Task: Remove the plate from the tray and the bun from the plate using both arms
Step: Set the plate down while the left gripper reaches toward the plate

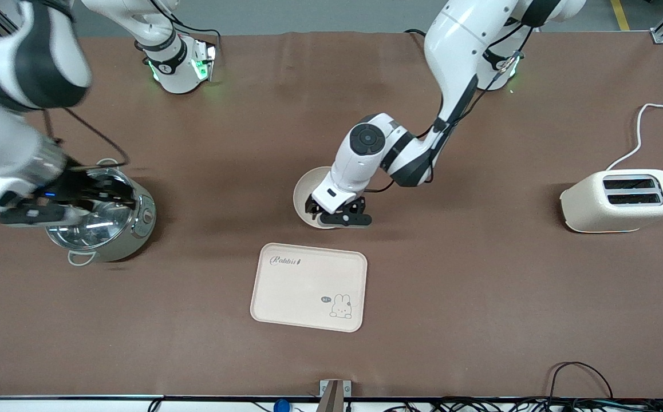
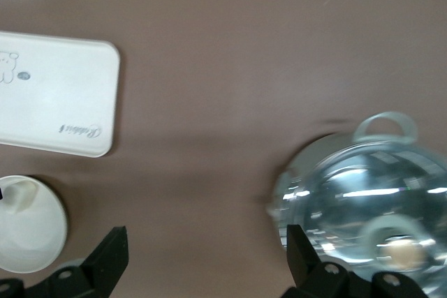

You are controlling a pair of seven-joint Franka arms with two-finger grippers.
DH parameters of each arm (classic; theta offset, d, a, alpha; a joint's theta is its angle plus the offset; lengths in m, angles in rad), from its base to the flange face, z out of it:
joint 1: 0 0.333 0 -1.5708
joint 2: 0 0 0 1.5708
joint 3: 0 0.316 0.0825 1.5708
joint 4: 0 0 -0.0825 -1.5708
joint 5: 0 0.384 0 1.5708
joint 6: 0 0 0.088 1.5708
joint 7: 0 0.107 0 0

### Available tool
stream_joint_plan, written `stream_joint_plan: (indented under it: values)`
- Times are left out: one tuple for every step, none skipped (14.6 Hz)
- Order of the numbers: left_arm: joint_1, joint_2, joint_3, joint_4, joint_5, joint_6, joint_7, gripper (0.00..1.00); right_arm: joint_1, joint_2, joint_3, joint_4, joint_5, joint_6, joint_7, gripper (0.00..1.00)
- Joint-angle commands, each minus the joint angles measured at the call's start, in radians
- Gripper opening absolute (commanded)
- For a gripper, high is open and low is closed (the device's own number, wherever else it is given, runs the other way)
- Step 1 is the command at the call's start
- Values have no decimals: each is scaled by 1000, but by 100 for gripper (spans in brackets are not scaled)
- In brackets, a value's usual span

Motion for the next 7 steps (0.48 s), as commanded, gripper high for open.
stream_joint_plan:
  values:
    - [-29,38,17,28,20,21,-42,97,-124,6,23,64,-57,-52,-172,100]
    - [-32,40,20,25,21,21,-56,97,-167,6,26,67,-59,-55,-234,100]
    - [-33,40,20,23,26,21,-74,97,-182,6,26,67,-59,-55,-275,100]
    - [-33,39,20,20,35,21,-96,97,-184,6,27,70,-57,-55,-288,100]
    - [-35,40,20,19,49,21,-116,95,-181,7,27,71,-59,-53,-291,100]
    - [-39,49,20,19,61,21,-126,89,-179,8,29,75,-59,-53,-293,100]
    - [-40,52,20,19,72,21,-128,73,-176,8,30,88,-60,-53,-293,100]
